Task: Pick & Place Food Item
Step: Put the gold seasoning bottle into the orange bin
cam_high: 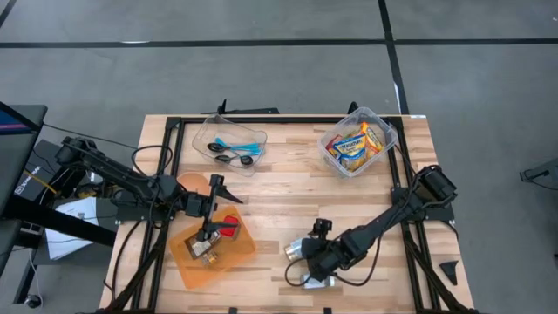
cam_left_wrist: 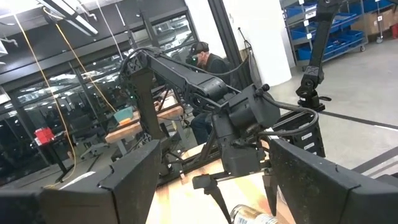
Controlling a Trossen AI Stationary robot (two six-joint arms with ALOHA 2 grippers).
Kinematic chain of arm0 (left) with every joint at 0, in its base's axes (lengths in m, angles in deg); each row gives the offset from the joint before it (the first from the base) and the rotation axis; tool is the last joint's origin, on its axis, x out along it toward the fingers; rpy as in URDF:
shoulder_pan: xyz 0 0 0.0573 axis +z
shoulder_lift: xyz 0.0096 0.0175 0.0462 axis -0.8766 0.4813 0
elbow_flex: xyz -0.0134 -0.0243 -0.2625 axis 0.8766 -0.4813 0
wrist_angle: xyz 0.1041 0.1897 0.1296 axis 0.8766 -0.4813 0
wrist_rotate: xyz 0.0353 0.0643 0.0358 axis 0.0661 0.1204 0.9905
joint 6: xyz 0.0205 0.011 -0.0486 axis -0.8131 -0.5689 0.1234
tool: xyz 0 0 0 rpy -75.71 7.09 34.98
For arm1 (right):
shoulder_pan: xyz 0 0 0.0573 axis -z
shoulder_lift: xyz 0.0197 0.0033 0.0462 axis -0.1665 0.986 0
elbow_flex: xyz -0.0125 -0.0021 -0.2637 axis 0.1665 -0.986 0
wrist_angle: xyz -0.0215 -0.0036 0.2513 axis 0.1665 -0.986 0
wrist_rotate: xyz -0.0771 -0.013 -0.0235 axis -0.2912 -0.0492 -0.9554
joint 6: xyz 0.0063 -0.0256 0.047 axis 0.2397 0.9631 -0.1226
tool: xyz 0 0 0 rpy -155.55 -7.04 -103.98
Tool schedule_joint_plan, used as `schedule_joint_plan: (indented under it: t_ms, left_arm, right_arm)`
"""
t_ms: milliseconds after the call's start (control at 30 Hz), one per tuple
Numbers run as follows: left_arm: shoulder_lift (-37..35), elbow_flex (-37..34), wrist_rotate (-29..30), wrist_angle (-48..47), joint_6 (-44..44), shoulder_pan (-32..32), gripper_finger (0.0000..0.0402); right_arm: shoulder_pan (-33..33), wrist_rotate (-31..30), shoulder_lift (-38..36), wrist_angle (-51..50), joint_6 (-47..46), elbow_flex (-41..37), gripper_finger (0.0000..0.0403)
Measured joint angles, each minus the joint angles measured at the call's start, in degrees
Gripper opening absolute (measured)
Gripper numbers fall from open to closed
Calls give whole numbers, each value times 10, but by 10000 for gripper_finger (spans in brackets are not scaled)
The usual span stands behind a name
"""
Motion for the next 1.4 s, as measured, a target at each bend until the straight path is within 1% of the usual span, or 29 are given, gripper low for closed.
schedule_joint_plan:
  t_ms: [100, 200, 300, 633, 767, 967, 1133, 1233, 1400]
  left_arm:
    - [0, 0, 0, -1, 0, 0, 290]
    - [0, 0, 0, -1, 0, 0, 290]
    - [0, 0, 0, -2, 0, 0, 291]
    - [0, 0, 0, -3, 0, 0, 291]
    - [0, 0, 0, -3, 0, 0, 291]
    - [0, 0, 0, -4, 0, 0, 291]
    - [0, 0, 0, -10, 0, 0, 291]
    - [0, 0, 2, -31, -9, 0, 291]
    - [0, 0, 35, -43, -17, 0, 291]
  right_arm:
    - [-1, 7, 0, 6, 0, -4, 384]
    - [1, 29, 0, 35, 0, -26, 384]
    - [6, 45, 0, 36, -2, -42, 384]
    - [15, 42, 0, 35, -2, -46, 382]
    - [15, 42, 0, 36, 1, -46, 358]
    - [14, 42, 0, 36, 13, -46, 280]
    - [14, 41, 0, 36, 26, -46, 276]
    - [14, 36, 0, 36, 35, -46, 276]
    - [14, 10, -1, 34, 46, -46, 276]
